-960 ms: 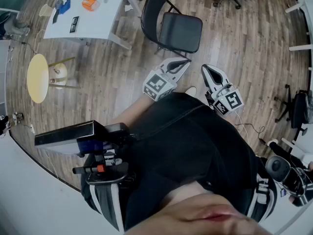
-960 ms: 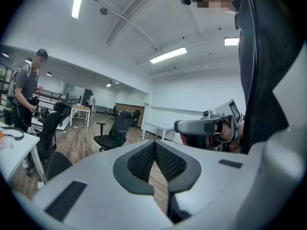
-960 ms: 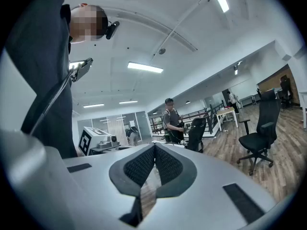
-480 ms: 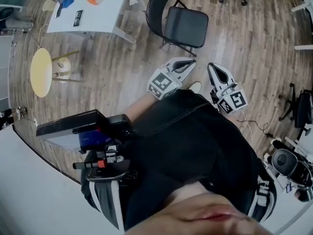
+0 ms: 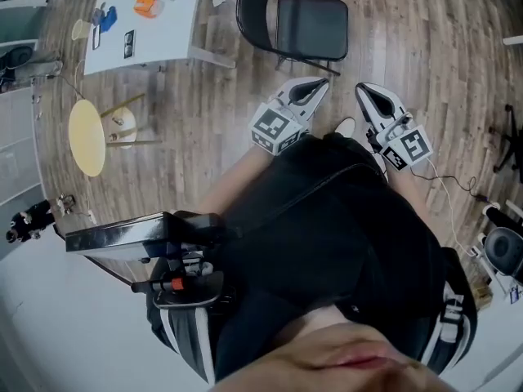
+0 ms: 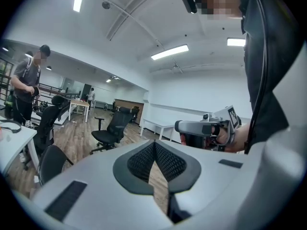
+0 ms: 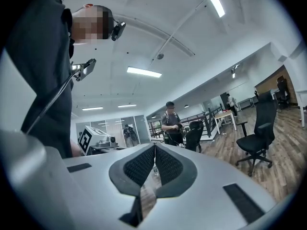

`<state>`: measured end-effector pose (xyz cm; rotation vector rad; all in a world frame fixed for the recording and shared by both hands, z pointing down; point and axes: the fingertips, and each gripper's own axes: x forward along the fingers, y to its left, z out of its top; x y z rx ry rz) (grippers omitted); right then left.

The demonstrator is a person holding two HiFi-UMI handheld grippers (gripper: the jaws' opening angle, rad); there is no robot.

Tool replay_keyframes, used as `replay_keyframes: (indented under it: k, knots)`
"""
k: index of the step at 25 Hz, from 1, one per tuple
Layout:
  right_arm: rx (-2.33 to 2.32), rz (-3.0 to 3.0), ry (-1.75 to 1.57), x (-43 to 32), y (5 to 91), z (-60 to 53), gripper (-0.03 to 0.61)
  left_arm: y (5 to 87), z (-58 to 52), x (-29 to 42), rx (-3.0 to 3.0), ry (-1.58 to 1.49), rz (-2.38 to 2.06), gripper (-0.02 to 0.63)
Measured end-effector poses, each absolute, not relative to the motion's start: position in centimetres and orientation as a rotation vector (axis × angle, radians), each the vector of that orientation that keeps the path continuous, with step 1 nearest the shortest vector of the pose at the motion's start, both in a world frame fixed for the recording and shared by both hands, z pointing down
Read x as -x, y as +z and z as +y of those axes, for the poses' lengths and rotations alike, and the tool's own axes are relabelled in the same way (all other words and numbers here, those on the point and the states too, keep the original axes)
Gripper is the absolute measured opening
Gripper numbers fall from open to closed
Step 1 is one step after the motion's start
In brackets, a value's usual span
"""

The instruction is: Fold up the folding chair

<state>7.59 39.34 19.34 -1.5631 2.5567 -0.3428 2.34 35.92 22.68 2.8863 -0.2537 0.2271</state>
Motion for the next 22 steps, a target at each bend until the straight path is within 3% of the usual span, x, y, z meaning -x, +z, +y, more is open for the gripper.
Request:
replay_keyframes:
  k: [22]
  knots:
    - [1.42, 2.621, -0.329, -16.2, 21.7, 37.6, 0.011, 21.5, 32.5, -8.4, -2.912, 0.262, -0.537, 0.002]
